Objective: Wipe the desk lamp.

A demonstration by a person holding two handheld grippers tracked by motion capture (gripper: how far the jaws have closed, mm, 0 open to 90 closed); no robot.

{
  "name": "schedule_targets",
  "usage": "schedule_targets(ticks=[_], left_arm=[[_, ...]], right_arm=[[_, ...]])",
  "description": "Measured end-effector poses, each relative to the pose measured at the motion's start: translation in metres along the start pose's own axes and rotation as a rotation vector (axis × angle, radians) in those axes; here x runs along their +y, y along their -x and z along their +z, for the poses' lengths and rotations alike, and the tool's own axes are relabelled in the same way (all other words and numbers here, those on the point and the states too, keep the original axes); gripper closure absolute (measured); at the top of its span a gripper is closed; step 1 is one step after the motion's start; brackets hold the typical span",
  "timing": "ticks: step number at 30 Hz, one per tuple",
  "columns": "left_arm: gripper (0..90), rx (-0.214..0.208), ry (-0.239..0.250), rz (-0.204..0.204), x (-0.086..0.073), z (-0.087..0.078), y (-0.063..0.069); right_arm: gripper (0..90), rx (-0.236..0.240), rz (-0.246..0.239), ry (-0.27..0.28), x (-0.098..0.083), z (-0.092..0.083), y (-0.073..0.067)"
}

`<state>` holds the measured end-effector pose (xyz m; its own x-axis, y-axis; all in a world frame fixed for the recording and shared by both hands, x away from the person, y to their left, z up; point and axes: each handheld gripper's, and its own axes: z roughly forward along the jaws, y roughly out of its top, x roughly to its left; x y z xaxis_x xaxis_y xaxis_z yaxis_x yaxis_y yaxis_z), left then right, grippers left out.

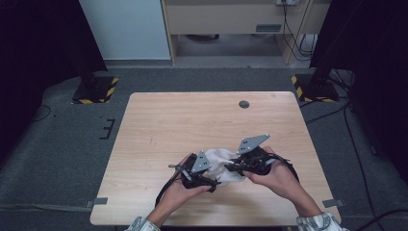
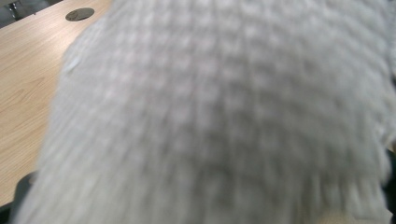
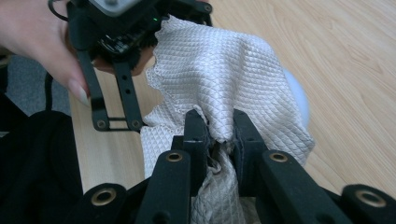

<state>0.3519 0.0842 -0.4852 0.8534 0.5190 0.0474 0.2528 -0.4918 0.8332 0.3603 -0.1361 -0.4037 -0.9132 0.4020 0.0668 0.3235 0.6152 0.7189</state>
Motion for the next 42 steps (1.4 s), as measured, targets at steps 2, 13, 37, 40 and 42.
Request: schedule_targets(ticks=[2, 13, 37, 40, 42], left_arm=[[12.2, -0.001, 0.001, 0.0, 0.0, 0.0, 0.0], [13.5, -0.006, 0.008, -0.003, 0.001, -0.002, 0.0], [13.0, -0.011, 0.008, -0.009, 0.001, -0.001, -0.001], [12.4, -0.014, 0.006, -0.011, 0.001, -0.001, -0.001], [12.3, -0.016, 0.006, -0.011, 0.001, -0.001, 0.0]], right_arm=[[79.2, -0.009, 0.008, 0.002, -0.003, -0.003, 0.003], [79.1, -0.061, 0.078, 0.044, -0.018, -0.014, 0.024], [79.4, -0.045, 0.24, 0.032, -0.057, 0.03, 0.051], [79.4, -0.034, 0.253, 0.012, -0.062, 0.038, 0.052], [79.4, -0.032, 0.254, 0.008, -0.063, 0.04, 0.053]])
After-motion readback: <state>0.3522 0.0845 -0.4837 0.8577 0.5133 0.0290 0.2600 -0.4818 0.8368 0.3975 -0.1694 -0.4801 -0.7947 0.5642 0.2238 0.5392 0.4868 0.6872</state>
